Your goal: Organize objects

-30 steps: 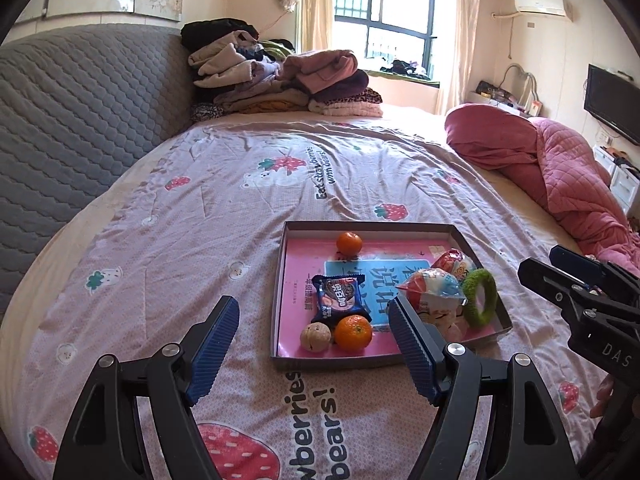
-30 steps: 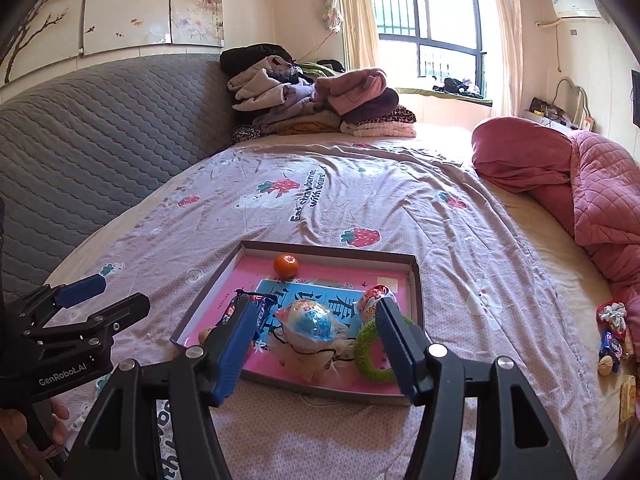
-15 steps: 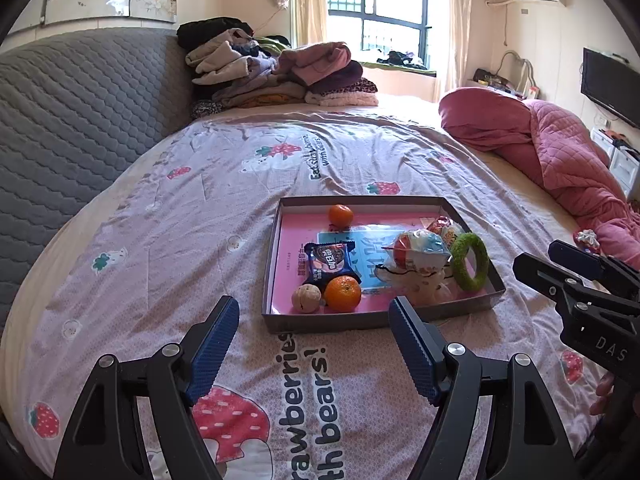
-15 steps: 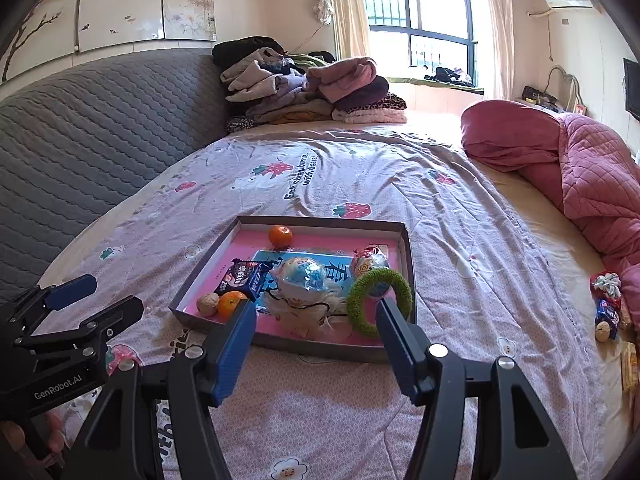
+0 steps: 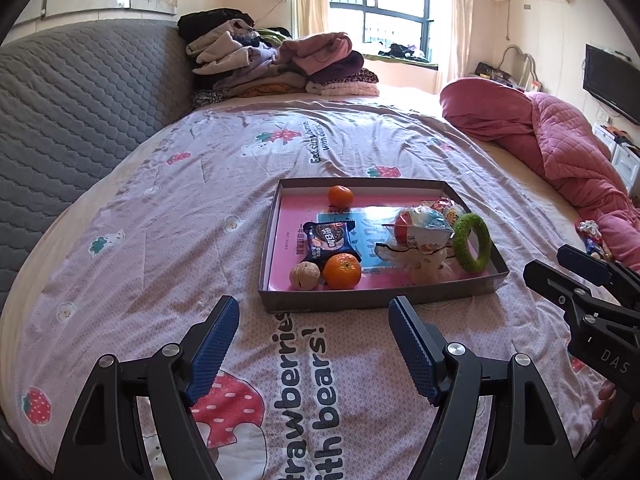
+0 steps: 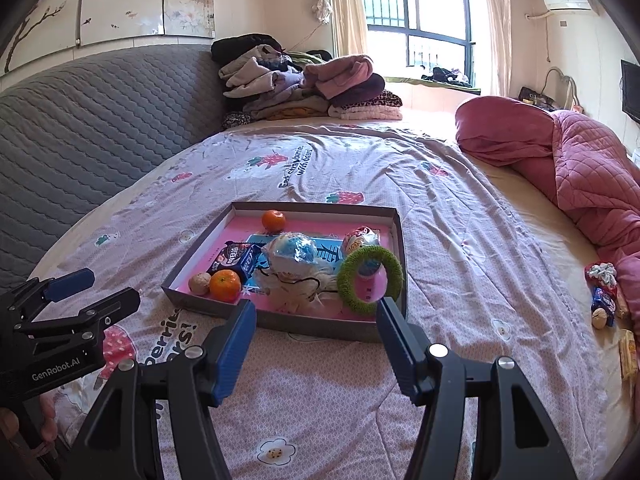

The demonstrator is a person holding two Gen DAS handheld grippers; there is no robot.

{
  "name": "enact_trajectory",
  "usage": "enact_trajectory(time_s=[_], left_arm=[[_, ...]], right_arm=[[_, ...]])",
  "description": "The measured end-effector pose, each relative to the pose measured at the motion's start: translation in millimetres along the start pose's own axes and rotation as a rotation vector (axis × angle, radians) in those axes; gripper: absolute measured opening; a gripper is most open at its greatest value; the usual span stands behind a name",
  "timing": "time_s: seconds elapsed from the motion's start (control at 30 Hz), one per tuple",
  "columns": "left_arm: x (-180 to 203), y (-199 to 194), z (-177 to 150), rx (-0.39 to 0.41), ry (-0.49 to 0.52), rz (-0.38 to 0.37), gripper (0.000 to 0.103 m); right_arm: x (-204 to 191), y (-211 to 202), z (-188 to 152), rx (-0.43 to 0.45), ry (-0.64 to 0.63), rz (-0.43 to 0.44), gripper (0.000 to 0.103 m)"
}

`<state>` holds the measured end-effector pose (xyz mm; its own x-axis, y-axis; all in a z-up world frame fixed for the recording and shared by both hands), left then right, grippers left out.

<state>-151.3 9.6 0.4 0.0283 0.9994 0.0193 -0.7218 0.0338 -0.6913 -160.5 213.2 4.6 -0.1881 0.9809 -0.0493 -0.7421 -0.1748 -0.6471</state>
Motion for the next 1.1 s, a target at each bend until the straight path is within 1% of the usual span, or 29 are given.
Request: enact_trajectory(time_s=[0.23, 0.33, 0.47, 0.6, 0.77, 0.9, 1.1], left_arm=[[1, 4, -10, 0.004, -0.003, -0.008, 0.078], [-1, 8, -13, -0.004, -0.011, 0.005, 0.078], [-7, 14, -18, -0.010, -0.022, 0.019, 0.078], [-12, 19, -22, -0.013, -0.033, 0.027, 0.078], [-16, 25, -28, -0.016, -0.038, 0.037, 0.078], [-17, 29, -31, -0.001, -0.031, 0.053, 0.078], [-17, 36, -39, -0.010, -0.024, 0.054, 0.078]], right_arm=[[-3, 7, -14, -0.009, -0.019, -0.011, 0.062], [-5, 8, -17, -0.001, -0.018, -0.022, 0.062], [-7, 10, -20, 0.007, -0.005, -0.012, 0.062], [-9, 16, -27, -0.011, 0.001, 0.011, 0.062], [-10, 23, -35, -0.023, -0.012, 0.003, 0.062], [-9, 27, -41, -0.029, -0.006, 0.000, 0.062], [-4, 32, -49, -0.035, 0.003, -0.014, 0.062]])
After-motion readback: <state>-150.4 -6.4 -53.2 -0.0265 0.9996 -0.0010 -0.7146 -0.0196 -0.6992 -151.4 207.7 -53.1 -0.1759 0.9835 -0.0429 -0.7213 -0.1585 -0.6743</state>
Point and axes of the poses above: each gripper's, at about its wrist camera, not at the fingertips, and y roughly the way its jaws point, x to its right, z to its top, the point moved 6 cm from there along y, roughly the way its jaws point, and after that the axes turned 1 degree about -x, right-handed, at the moved point
